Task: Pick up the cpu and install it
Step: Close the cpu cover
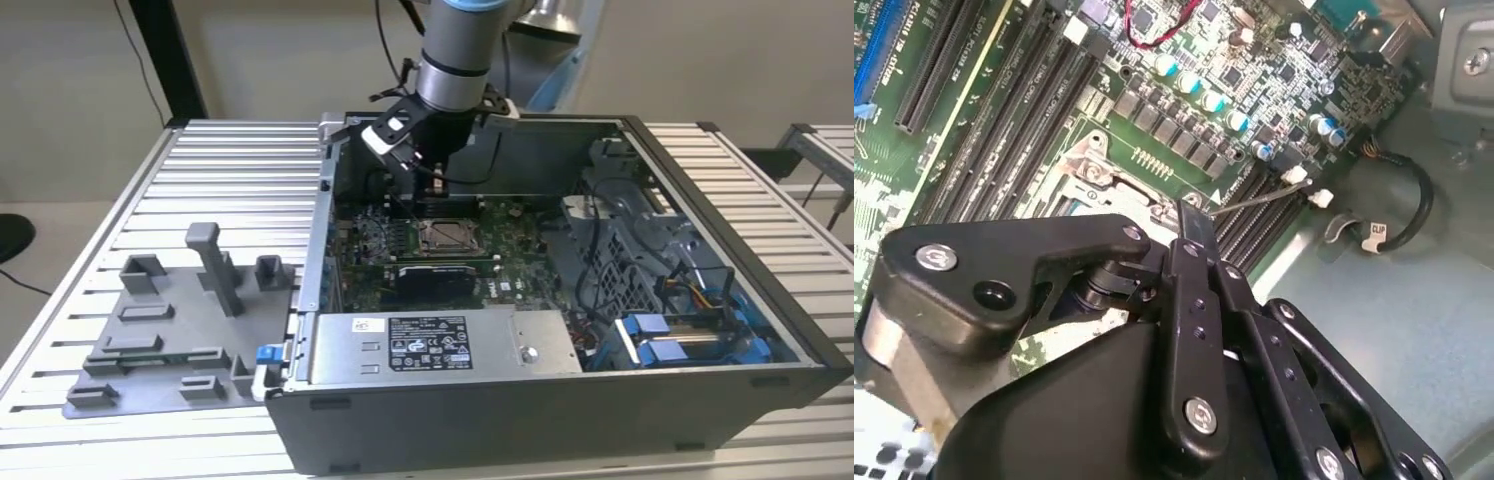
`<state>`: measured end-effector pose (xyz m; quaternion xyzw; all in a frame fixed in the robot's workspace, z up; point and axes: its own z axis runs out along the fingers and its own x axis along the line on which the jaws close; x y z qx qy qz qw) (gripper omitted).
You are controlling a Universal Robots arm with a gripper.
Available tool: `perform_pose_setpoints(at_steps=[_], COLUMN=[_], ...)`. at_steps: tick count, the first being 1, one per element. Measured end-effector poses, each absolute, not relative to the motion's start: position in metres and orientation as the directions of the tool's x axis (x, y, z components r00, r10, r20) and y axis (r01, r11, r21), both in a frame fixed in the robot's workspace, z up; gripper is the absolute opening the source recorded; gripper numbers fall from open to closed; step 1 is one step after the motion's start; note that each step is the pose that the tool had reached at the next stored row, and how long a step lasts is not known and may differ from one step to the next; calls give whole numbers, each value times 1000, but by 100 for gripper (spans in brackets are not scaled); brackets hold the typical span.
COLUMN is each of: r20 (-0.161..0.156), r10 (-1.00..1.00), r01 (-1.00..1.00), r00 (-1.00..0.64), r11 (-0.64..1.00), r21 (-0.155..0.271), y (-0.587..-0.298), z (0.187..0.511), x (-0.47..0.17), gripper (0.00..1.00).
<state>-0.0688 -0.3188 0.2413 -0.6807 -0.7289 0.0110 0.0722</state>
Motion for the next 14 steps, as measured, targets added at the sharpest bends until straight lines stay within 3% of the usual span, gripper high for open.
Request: perform_pose_setpoints(at_steps=[6,14], r20=[88,88], r10=[994,994], r01=[994,995], r00=[-66,-67], r11=[73,73], r21=[-80,-70], y=[-319,-319], z=[245,250], x=[-77,-92], gripper=[0,0])
